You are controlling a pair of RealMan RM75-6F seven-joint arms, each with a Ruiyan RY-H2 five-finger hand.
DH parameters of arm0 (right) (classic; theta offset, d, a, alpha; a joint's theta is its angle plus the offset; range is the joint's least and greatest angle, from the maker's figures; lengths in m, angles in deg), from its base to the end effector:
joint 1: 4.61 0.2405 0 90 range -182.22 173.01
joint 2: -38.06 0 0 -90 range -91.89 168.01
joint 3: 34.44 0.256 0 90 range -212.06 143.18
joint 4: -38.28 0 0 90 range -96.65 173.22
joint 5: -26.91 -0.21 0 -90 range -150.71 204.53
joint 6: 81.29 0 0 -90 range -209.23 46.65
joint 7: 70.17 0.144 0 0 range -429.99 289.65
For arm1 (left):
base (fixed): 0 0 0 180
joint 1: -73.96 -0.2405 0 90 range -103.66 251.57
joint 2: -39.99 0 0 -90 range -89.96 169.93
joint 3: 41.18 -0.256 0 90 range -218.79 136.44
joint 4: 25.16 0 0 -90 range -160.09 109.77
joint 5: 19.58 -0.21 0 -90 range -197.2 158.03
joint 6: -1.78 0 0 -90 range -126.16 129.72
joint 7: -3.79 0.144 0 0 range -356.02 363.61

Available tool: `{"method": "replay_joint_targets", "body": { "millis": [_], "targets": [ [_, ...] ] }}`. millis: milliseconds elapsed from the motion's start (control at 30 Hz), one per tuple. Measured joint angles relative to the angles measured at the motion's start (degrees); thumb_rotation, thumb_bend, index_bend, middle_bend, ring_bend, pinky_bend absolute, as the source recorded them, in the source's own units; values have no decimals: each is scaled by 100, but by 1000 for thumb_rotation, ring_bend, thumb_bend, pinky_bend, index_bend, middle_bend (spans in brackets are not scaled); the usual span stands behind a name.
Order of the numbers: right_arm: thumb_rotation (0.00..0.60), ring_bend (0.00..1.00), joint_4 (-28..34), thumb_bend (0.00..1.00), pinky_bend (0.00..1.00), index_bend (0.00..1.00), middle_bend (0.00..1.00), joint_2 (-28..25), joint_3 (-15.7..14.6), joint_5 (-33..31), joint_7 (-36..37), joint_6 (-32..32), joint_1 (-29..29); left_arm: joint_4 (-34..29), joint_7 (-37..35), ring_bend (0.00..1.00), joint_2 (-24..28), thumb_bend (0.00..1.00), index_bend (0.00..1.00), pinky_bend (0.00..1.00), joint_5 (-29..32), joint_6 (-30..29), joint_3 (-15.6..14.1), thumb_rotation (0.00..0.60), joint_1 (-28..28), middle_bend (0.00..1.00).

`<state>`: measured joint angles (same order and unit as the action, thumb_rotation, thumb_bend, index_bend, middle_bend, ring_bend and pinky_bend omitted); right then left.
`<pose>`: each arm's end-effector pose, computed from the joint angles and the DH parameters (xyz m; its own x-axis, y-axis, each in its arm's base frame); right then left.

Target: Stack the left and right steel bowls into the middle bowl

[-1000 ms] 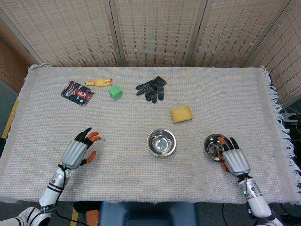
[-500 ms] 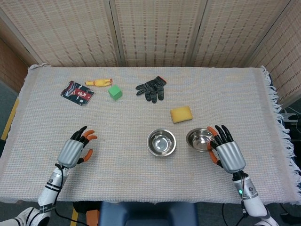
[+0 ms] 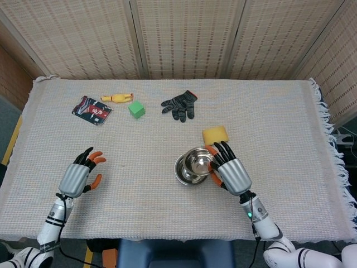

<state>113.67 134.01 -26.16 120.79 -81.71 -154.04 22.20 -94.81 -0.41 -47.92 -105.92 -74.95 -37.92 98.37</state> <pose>-0.1778 -0.2818 -0.0150 0.3845 0.0251 0.9228 -0.8065 -0.4773 0.3490 -0.2617 0.2862 0.0369 0.3342 0.0349 0.9419 0.9015 -0.3035 -0.3086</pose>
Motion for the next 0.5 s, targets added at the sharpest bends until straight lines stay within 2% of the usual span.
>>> {"method": "replay_joint_targets", "body": {
  "millis": [100, 233, 267, 333, 500],
  "targets": [
    [600, 0, -221, 369, 0, 272, 124, 152, -86, -53, 53, 217, 107, -7, -10, 47, 44, 444, 277, 186, 13, 2, 15, 600, -24, 165],
    [600, 0, -257, 293, 0, 105, 103, 157, -195, -108, 93, 361, 155, -11, -8, 47, 58, 444, 277, 186, 29, 17, 20, 600, -32, 165],
    [600, 0, -250, 227, 0, 34, 78, 149, -202, -113, 94, 367, 155, -14, -7, 47, 61, 444, 276, 186, 35, 23, 20, 600, -34, 165],
    [600, 0, -175, 137, 0, 0, 30, 84, -251, -149, 104, 435, 140, -45, -2, 47, 85, 444, 268, 186, 53, 62, 13, 600, -40, 166],
    [600, 0, 534, 92, 0, 0, 0, -609, -481, -223, 86, 447, -63, -412, 108, 47, 320, 444, 219, 188, 32, 118, -77, 600, -88, 163]
  ]
}}
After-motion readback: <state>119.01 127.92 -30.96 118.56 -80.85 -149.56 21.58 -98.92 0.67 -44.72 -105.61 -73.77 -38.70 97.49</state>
